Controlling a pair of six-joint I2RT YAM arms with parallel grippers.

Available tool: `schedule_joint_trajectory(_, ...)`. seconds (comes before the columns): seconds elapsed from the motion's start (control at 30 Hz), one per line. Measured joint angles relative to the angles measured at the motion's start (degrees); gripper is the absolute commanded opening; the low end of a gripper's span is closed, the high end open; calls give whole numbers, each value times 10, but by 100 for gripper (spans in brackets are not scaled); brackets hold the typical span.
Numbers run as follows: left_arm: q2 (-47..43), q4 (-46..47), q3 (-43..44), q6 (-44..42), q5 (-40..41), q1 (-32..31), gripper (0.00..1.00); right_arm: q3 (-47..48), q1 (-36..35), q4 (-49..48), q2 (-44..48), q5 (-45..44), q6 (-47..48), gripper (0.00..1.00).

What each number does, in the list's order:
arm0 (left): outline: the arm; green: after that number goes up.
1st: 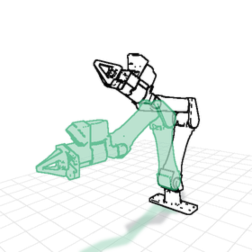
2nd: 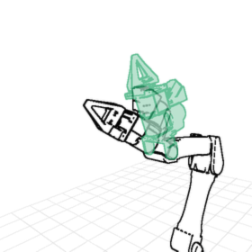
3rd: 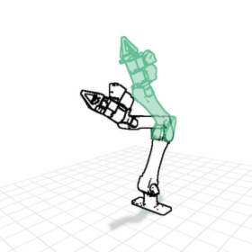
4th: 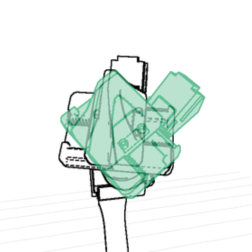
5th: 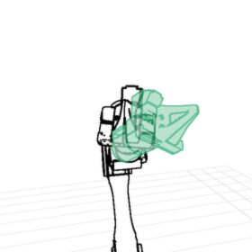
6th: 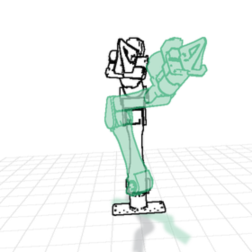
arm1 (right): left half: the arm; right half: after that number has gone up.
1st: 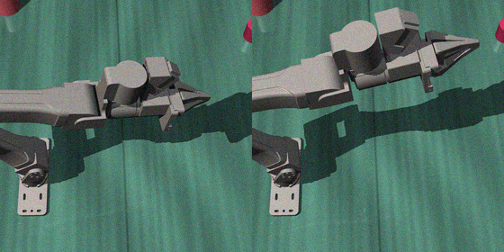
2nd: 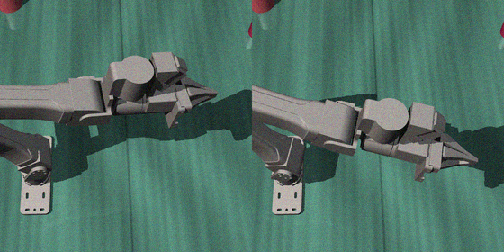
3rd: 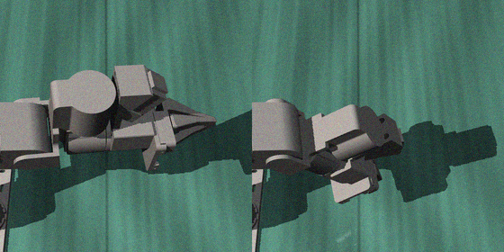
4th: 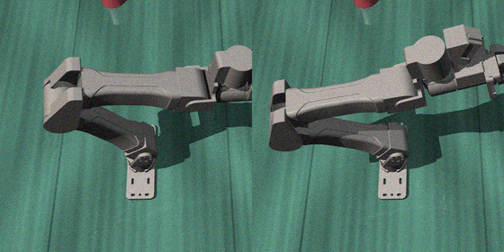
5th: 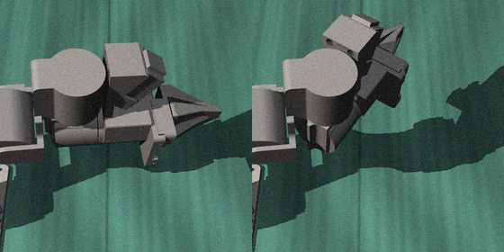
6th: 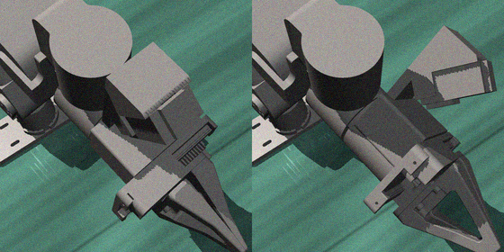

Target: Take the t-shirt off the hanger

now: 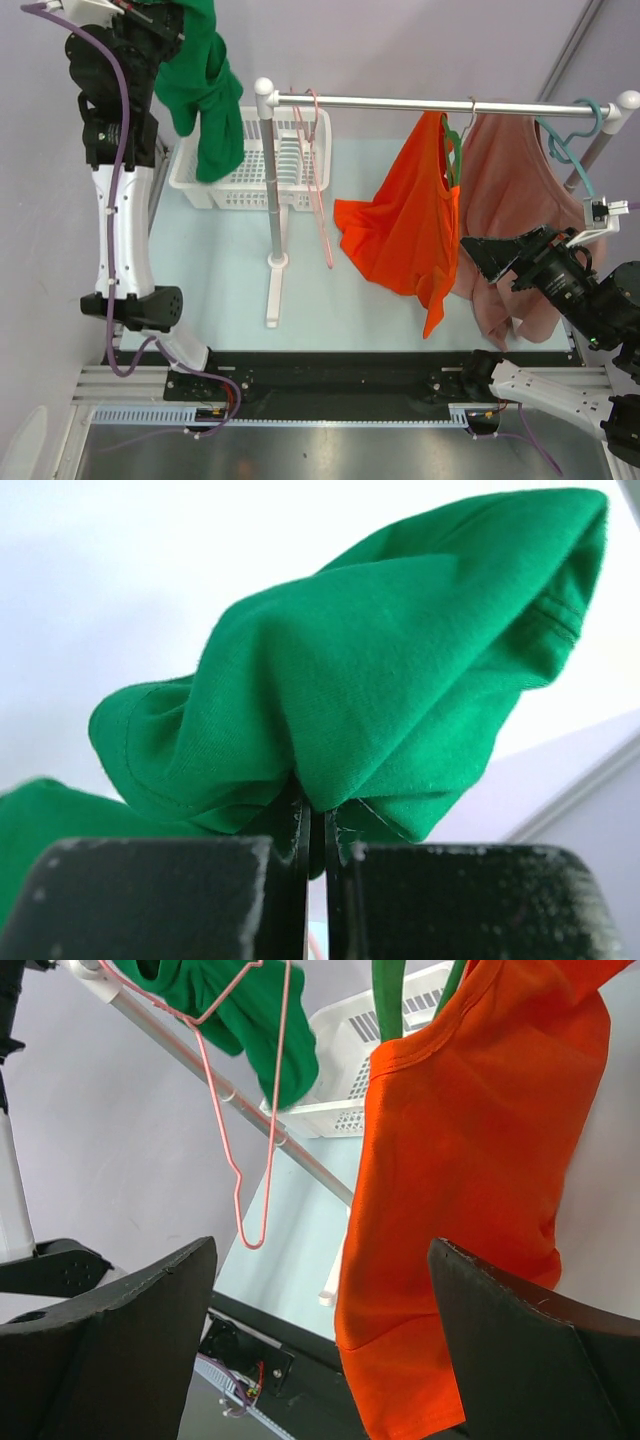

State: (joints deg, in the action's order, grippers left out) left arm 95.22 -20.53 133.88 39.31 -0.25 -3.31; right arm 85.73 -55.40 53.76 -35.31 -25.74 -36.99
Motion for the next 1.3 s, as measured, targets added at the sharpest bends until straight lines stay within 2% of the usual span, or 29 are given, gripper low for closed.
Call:
schedule_joint_trajectory(0.1,15,39,-5,22,-31,1,0,0,0,5,0,-5,2,92)
schedule_joint_trajectory(0.27,9,76,-114,43,-47,1,0,0,0,9,0,-8,7,92)
schedule_joint_trajectory(0.4,58,30,-167,44,-40,2,0,0,0,9,-1,-8,6,92)
schedule_joint_trajectory(0.5,148,-47,-138,54,-43,9,0,0,0,9,-1,-7,6,92)
schedule_joint_trajectory(0.53,184,-78,-115,57,-50,12,4,0,0,10,-1,-7,6,92)
schedule_joint_trajectory(0.57,231,-111,-81,58,-61,18,9,0,-1,10,-1,-7,6,92)
schedule_joint_trajectory(0.6,285,-147,-41,58,-75,24,20,0,-1,10,-1,-5,6,92)
schedule_joint_trajectory(0.67,353,-209,9,56,-86,35,78,0,-1,12,-1,-5,5,92)
schedule_joint_trajectory(0.7,378,-232,19,52,-88,40,99,0,-1,13,-1,-4,5,92)
schedule_joint_trajectory(0.77,387,-279,7,47,-77,46,100,0,-1,13,-1,-4,5,92)
schedule_joint_trajectory(0.93,262,-284,-121,46,-41,48,100,-4,-3,12,-2,-3,6,92)
schedule_joint_trajectory(1.17,28,-244,-163,34,-14,35,100,-6,-3,13,-19,-3,9,93)
schedule_joint_trajectory(1.27,-99,-186,-285,24,-27,14,99,-6,-4,16,-22,-5,11,93)
schedule_joint_trajectory(1.3,-149,-152,-351,22,-37,1,98,-6,-4,19,-23,-6,11,93)
